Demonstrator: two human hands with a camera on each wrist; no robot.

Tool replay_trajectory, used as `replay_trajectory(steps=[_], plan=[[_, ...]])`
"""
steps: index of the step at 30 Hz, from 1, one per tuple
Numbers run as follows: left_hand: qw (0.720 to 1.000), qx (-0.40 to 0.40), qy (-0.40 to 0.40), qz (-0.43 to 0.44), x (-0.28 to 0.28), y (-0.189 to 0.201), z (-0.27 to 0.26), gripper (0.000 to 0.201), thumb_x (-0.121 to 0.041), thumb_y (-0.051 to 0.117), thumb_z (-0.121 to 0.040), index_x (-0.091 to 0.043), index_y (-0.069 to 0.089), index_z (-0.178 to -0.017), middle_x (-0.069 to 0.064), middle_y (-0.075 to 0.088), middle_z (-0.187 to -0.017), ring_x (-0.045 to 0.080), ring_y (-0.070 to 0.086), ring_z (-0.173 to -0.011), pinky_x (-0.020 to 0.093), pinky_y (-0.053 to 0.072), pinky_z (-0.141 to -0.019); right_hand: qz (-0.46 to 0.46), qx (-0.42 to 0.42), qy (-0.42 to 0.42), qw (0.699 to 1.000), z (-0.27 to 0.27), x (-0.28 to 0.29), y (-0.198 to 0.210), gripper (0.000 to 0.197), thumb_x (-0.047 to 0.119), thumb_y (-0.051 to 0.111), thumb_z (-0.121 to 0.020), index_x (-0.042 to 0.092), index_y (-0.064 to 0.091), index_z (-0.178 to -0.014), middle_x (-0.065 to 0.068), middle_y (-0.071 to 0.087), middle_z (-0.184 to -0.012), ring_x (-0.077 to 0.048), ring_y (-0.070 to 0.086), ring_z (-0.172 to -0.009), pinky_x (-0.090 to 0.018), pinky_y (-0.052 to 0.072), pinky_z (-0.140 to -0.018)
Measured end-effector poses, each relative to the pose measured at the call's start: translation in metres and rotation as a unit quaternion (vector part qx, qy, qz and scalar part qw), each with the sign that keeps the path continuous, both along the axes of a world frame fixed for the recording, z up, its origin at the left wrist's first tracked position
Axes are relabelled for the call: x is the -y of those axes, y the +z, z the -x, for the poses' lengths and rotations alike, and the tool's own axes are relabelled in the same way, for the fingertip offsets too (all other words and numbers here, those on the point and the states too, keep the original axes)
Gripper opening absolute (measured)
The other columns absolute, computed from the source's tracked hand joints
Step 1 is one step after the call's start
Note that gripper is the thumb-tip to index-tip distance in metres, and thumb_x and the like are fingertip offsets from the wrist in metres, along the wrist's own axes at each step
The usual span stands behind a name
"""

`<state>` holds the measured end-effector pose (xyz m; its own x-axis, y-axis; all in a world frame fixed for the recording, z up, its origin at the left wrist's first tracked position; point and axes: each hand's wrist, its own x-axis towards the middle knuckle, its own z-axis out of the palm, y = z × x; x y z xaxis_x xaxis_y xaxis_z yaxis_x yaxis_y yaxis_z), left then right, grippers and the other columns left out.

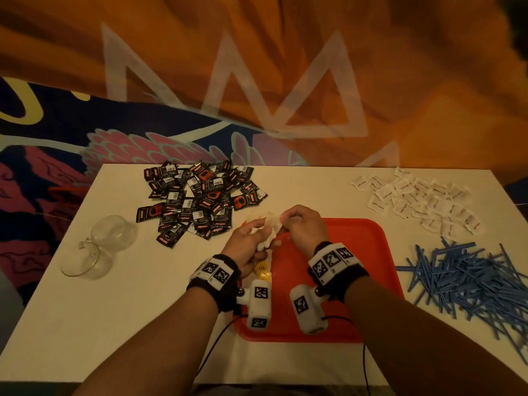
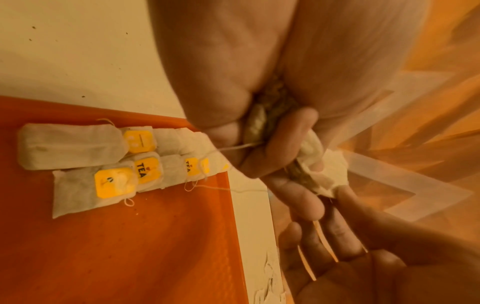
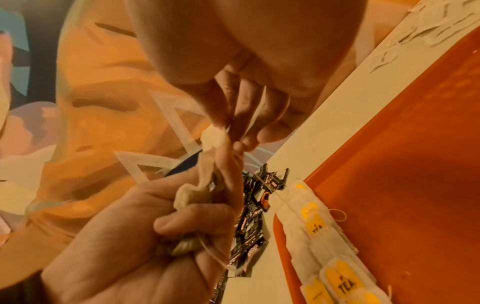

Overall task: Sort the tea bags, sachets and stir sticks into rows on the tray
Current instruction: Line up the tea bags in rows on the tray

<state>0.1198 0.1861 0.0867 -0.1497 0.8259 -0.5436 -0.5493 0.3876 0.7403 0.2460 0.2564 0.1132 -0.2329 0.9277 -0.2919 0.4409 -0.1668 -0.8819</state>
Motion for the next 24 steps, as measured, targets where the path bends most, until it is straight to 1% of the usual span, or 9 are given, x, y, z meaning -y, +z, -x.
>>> replay_trajectory(steps=[2,5,8,11,13,16,18,20,24], plan=[[1.0,-0.018,0.011,0.012,0.001,-0.001,0.001,0.022,0.0,0.052,-0.099,-0.011,0.062,-0.116,0.011,0.07,-0.089,0.021,0.069,-0.072,0.018,0.029,-0.035,-0.006,-0.008,-0.025,1.0,0.0,-0.002,-0.001,0.021,0.015,0.061,-0.088,0.026,0.061,-0.07,-0.002,0.07,-0.081,-0.028,0.067,-0.08,-0.045,0.056,-0.078],[0.997,-0.062,0.02,0.028,0.005,-0.008,0.004,0.026,0.007,0.043,-0.099,-0.006,0.064,-0.105,0.012,0.068,-0.093,0.014,0.06,-0.056,0.018,0.03,-0.035,-0.004,-0.019,-0.054,0.998,-0.002,-0.007,0.0,0.016,0.022,0.06,-0.091,0.027,0.059,-0.075,-0.005,0.071,-0.088,-0.03,0.068,-0.081,-0.05,0.056,-0.081],[0.995,-0.081,0.034,0.039,0.009,-0.017,0.005,0.018,-0.009,0.046,-0.104,-0.007,0.064,-0.102,0.007,0.057,-0.077,0.009,0.043,-0.046,0.018,0.027,-0.036,-0.006,-0.021,-0.051,0.998,-0.008,-0.011,0.004,0.014,0.024,0.06,-0.091,0.028,0.06,-0.077,-0.003,0.071,-0.088,-0.029,0.068,-0.081,-0.05,0.055,-0.082],[0.99,-0.13,0.042,0.031,0.006,-0.014,0.0,0.024,-0.03,0.056,-0.101,-0.009,0.066,-0.097,-0.001,0.046,-0.059,0.01,0.037,-0.046,0.02,0.026,-0.04,-0.019,-0.015,-0.029,0.999,-0.014,-0.013,0.007,0.014,0.023,0.06,-0.091,0.028,0.06,-0.078,-0.002,0.071,-0.087,-0.027,0.068,-0.079,-0.049,0.055,-0.082],[0.984,-0.174,0.036,0.007,0.0,-0.004,-0.007,0.027,-0.036,0.062,-0.096,-0.011,0.068,-0.098,-0.003,0.046,-0.059,0.011,0.038,-0.047,0.022,0.029,-0.043,-0.029,-0.011,-0.016,0.999,-0.018,-0.012,0.008,0.016,0.021,0.061,-0.092,0.028,0.06,-0.077,-0.001,0.071,-0.084,-0.027,0.068,-0.077,-0.048,0.056,-0.079],[0.968,-0.246,0.017,-0.038,-0.012,0.008,-0.019,0.016,-0.028,0.07,-0.092,-0.015,0.071,-0.1,-0.003,0.056,-0.07,0.008,0.041,-0.046,0.022,0.033,-0.044,-0.047,-0.005,0.008,0.999,-0.023,-0.011,0.007,0.018,0.021,0.062,-0.092,0.029,0.059,-0.076,-0.003,0.07,-0.081,-0.026,0.067,-0.075,-0.046,0.057,-0.076],[0.956,-0.285,0.012,-0.067,-0.018,0.014,-0.025,0.004,-0.02,0.071,-0.091,-0.018,0.071,-0.094,-0.007,0.06,-0.071,0.002,0.044,-0.045,0.017,0.035,-0.045,-0.039,-0.017,0.015,0.999,-0.028,-0.011,0.008,0.016,0.019,0.063,-0.092,0.027,0.059,-0.078,-0.004,0.069,-0.079,-0.024,0.066,-0.069,-0.044,0.057,-0.072],[0.954,-0.288,0.023,-0.08,-0.023,0.017,-0.03,0.005,-0.017,0.07,-0.091,-0.014,0.071,-0.088,-0.011,0.059,-0.061,0.0,0.043,-0.042,0.016,0.034,-0.044,0.011,-0.069,0.016,0.997,-0.033,-0.01,0.01,0.011,0.017,0.066,-0.091,0.02,0.059,-0.082,-0.005,0.067,-0.078,-0.02,0.062,-0.063,-0.037,0.054,-0.064],[0.959,-0.271,0.055,-0.062,-0.027,0.012,-0.041,0.009,-0.019,0.071,-0.091,-0.017,0.07,-0.083,-0.008,0.052,-0.05,0.009,0.039,-0.039,0.02,0.031,-0.043,0.065,-0.127,0.03,0.989,-0.047,-0.008,0.005,0.012,0.007,0.069,-0.088,0.014,0.061,-0.083,-0.006,0.066,-0.078,-0.017,0.064,-0.072,-0.023,0.049,-0.054]])
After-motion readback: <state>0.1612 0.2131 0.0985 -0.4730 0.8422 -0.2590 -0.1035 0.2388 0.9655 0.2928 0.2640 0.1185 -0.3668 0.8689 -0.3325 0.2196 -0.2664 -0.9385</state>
